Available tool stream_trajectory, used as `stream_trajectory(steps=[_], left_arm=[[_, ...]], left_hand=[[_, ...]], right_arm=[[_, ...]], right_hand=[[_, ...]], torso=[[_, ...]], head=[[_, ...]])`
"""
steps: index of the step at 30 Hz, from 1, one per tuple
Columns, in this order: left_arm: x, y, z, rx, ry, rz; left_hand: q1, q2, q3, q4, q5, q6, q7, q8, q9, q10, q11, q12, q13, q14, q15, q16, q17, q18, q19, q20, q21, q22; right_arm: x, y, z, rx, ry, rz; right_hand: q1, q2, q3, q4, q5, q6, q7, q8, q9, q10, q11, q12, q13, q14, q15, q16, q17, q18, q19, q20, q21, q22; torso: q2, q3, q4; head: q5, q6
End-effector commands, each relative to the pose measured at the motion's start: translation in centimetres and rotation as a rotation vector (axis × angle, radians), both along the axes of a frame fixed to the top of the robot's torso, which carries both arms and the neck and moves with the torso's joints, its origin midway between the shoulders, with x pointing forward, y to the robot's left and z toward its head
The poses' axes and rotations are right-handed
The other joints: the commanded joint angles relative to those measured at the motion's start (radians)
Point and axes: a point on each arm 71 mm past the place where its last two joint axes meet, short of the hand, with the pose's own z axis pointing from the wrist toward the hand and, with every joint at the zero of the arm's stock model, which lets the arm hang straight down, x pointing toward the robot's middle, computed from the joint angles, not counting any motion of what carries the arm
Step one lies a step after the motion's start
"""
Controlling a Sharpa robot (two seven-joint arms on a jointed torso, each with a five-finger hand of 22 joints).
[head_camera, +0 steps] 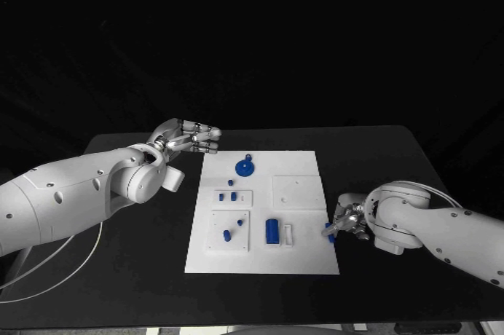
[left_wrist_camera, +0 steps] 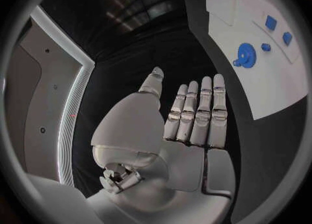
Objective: Assemble the parts on the task board
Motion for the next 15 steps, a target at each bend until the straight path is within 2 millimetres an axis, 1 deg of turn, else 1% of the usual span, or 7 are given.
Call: stream_trajectory(steps=[1,2,5,10,11,14,15], left_arm=[[-0.07,-0.24,0.06,-0.006,0.000,-0.018],[-0.07,-0.23,0.06,-0.006,0.000,-0.018],[-0.07,-0.21,0.06,-0.005,0.000,-0.018],[-0.07,-0.20,0.05,-0.003,0.001,-0.018],[-0.07,-0.19,0.05,-0.003,0.001,-0.018],[-0.07,-0.16,0.04,-0.002,0.001,-0.017],[-0.07,-0.16,0.04,-0.002,0.001,-0.017]], left_hand=[[0.001,0.010,-0.005,-0.001,0.000,-0.001,0.003,0.000,0.001,0.004,0.003,0.001,0.000,0.008,0.000,-0.004,0.000,0.012,0.004,0.001,0.005,0.001],[0.001,0.010,-0.005,-0.001,0.000,-0.001,0.003,0.000,0.001,0.004,0.003,0.001,0.000,0.008,0.000,-0.004,0.000,0.012,0.004,0.001,0.005,0.001],[0.001,0.010,-0.005,-0.001,0.000,-0.001,0.003,0.000,0.001,0.004,0.003,0.001,0.000,0.008,0.000,-0.004,0.000,0.012,0.004,0.001,0.005,0.001],[0.001,0.010,-0.005,0.000,0.000,-0.008,0.005,-0.001,0.000,0.003,0.004,0.001,0.000,0.008,0.000,-0.003,0.000,0.012,0.004,0.001,0.005,0.001],[0.001,0.010,-0.005,0.000,0.000,-0.008,0.005,-0.001,0.000,0.003,0.004,0.001,0.000,0.008,0.000,-0.003,0.000,0.012,0.004,0.001,0.005,0.001],[0.001,0.010,-0.005,0.000,0.000,-0.008,0.005,-0.001,0.000,0.003,0.004,0.001,0.000,0.008,0.000,-0.003,0.000,0.012,0.004,0.001,0.005,0.001],[0.001,0.010,-0.005,0.000,0.000,-0.008,0.005,-0.001,0.000,0.003,0.004,0.001,0.000,0.008,0.000,-0.003,0.000,0.012,0.004,0.001,0.005,0.001]], right_arm=[[-0.63,-0.11,-1.40,-0.040,0.034,-0.015],[-0.63,-0.08,-1.47,-0.041,0.034,-0.014],[-0.67,-0.01,-1.69,-0.044,0.037,-0.013],[-0.68,-0.08,-1.91,-0.048,0.037,-0.016],[-0.67,-0.12,-1.93,-0.047,0.036,-0.018],[-0.61,-0.26,-1.96,-0.042,0.028,-0.023],[-0.60,-0.33,-1.96,-0.039,0.026,-0.026]], right_hand=[[0.003,0.030,0.036,-0.067,-0.005,0.014,-0.005,-0.006,-0.122,-0.001,-0.010,-0.007,-0.001,-0.001,-0.003,-0.006,-0.001,-0.007,0.053,-0.003,-0.002,0.057],[0.004,0.034,0.045,-0.082,-0.005,0.018,-0.005,-0.006,-0.121,-0.002,-0.011,-0.008,-0.001,-0.001,-0.003,-0.007,-0.001,-0.008,0.053,-0.003,-0.003,0.056],[-0.034,0.051,0.086,-0.161,-0.006,0.034,-0.005,-0.007,-0.119,-0.001,-0.013,-0.011,-0.003,0.001,-0.004,-0.010,-0.003,-0.012,0.053,-0.005,-0.006,0.056],[-0.047,0.063,0.106,-0.200,-0.004,0.044,-0.011,-0.006,-0.110,0.002,-0.012,-0.010,-0.003,0.001,-0.002,-0.011,-0.005,-0.012,0.053,-0.003,-0.007,0.057],[-0.064,0.071,0.118,-0.223,-0.004,0.046,-0.012,-0.008,-0.102,0.003,-0.012,-0.009,-0.004,0.002,-0.002,-0.011,-0.006,-0.012,0.052,-0.002,-0.008,0.058],[-0.073,0.083,0.129,-0.225,-0.004,0.054,-0.015,-0.005,-0.095,0.005,-0.015,-0.008,-0.004,0.002,-0.002,-0.010,-0.007,-0.012,0.053,-0.002,-0.006,0.059],[-0.078,0.082,0.137,-0.228,-0.005,0.058,-0.016,-0.007,-0.093,0.007,-0.015,-0.008,-0.004,0.002,-0.003,-0.009,-0.006,-0.014,0.053,-0.003,-0.004,0.059]], torso=[[0.000,0.0007,0.0001],[0.000,0.0007,0.0001],[0.000,0.0007,-0.0006],[0.000,0.0005,-0.0003],[0.000,0.0005,-0.0003],[0.000,0.0005,-0.0005],[0.000,0.0006,-0.0002]], head=[[0.001,-0.002],[0.001,-0.002],[0.002,-0.002],[0.002,-0.003],[0.002,-0.003],[0.001,-0.003],[0.000,-0.002]])
